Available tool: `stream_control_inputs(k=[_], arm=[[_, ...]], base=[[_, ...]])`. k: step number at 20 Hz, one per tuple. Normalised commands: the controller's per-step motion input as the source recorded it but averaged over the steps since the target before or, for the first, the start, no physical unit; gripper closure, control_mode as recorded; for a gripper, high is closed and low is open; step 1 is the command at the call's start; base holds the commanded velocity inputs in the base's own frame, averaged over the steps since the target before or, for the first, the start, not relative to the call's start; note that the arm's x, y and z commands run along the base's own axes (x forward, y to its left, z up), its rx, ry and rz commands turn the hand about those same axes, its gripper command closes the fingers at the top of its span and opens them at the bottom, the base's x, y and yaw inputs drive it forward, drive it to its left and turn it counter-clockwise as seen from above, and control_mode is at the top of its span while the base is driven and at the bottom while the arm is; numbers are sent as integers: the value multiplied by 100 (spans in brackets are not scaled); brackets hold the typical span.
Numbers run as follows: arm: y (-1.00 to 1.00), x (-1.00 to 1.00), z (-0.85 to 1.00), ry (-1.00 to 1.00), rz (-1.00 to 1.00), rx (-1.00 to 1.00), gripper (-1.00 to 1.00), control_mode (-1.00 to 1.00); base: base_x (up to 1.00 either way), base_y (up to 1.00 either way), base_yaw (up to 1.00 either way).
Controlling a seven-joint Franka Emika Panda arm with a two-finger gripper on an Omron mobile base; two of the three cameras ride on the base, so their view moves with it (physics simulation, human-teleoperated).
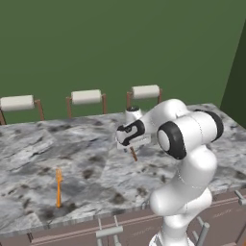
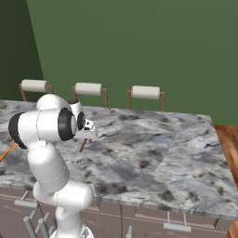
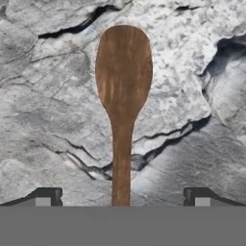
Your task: Organize the utensils by type. Pick up the wooden spoons from the counter and place them in the open cabinet. Then pick up the metallic utensils from the counter and place them in the open drawer.
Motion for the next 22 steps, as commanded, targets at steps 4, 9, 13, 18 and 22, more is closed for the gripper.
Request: stream_control_inputs(k=[4,9,13,18,22], arm=[[0,25,-32,0,0,0,-100,-100],[3,43,-20,0,0,0,-100,-100],[0,46,-24,0,0,0,-100,-100],[0,37,-34,0,0,1,-100,-100],[-1,5,-40,0,0,0,-100,-100]], base=[[0,0,0],[0,0,0],[0,0,0],[0,0,0],[0,0,0]])
